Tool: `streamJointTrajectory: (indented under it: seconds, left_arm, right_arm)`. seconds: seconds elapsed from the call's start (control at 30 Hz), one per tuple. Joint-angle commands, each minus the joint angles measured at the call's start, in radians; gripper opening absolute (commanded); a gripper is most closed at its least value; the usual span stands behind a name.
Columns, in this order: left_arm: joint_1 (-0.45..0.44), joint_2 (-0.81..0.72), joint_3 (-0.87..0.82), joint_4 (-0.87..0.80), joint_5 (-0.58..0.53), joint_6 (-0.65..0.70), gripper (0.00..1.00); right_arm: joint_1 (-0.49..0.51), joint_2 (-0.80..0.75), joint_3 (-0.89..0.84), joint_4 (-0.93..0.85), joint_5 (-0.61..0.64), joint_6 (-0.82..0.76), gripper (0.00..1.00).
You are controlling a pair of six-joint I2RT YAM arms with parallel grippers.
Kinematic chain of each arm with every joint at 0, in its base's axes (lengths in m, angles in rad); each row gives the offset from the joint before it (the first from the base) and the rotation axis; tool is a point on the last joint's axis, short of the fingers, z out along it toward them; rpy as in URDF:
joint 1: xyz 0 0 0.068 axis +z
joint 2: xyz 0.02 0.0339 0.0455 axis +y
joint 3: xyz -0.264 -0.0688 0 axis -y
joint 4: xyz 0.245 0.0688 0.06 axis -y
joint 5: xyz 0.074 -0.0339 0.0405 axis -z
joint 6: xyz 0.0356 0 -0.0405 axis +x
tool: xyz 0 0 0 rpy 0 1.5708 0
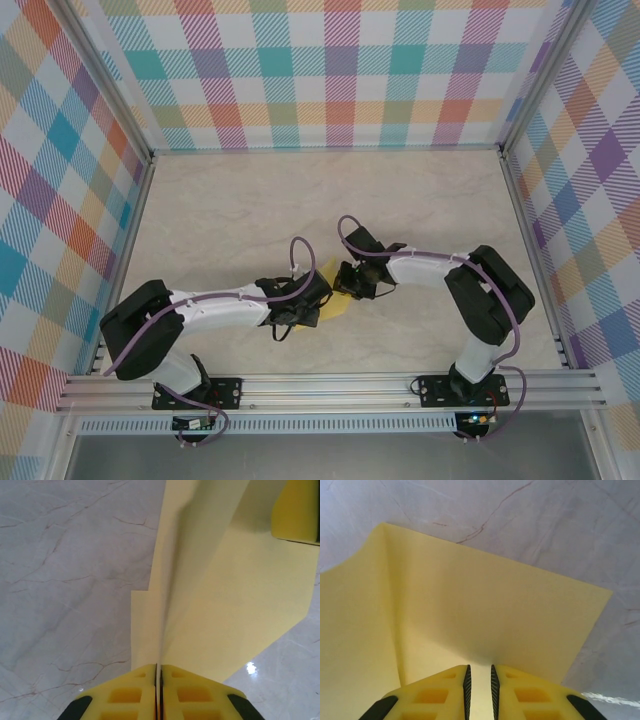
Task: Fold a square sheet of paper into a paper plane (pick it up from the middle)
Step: Move the paper to the center of the table, then fourth fold the wing at the center of the table.
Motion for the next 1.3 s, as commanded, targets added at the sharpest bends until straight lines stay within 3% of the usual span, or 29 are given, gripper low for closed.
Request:
streamJointTrajectory:
  seconds: [0.0, 0.2, 0.53, 0.9, 1.27]
  left_arm:
    - [0.011, -0.001, 0.017, 0.014, 0.035, 0.021, 0.13]
    - [0.011, -0.021, 0.014, -0.025, -0.005, 0.03, 0.2]
    - [0.007, -0.14, -0.064, 0.01, 0.07, 0.056, 0.31]
    - [0.002, -0.116, -0.052, 0.048, 0.07, 0.074, 0.33]
    - [-0.019, -0.073, -0.053, 0.045, -0.015, 0.073, 0.32]
  right_arm:
    - [-0.003, -0.005, 0.014, -0.04, -0.004, -0.022, 0.21]
    - [-0.004, -0.003, -0.006, 0.012, -0.035, -0.005, 0.21]
    - [-0.01, -0.024, -0.055, 0.079, -0.066, 0.048, 0.24]
    - [-0.015, -0.066, -0.116, 0.169, -0.106, 0.107, 0.27]
    - [-0.016, -0.124, -0.146, 0.203, -0.118, 0.144, 0.29]
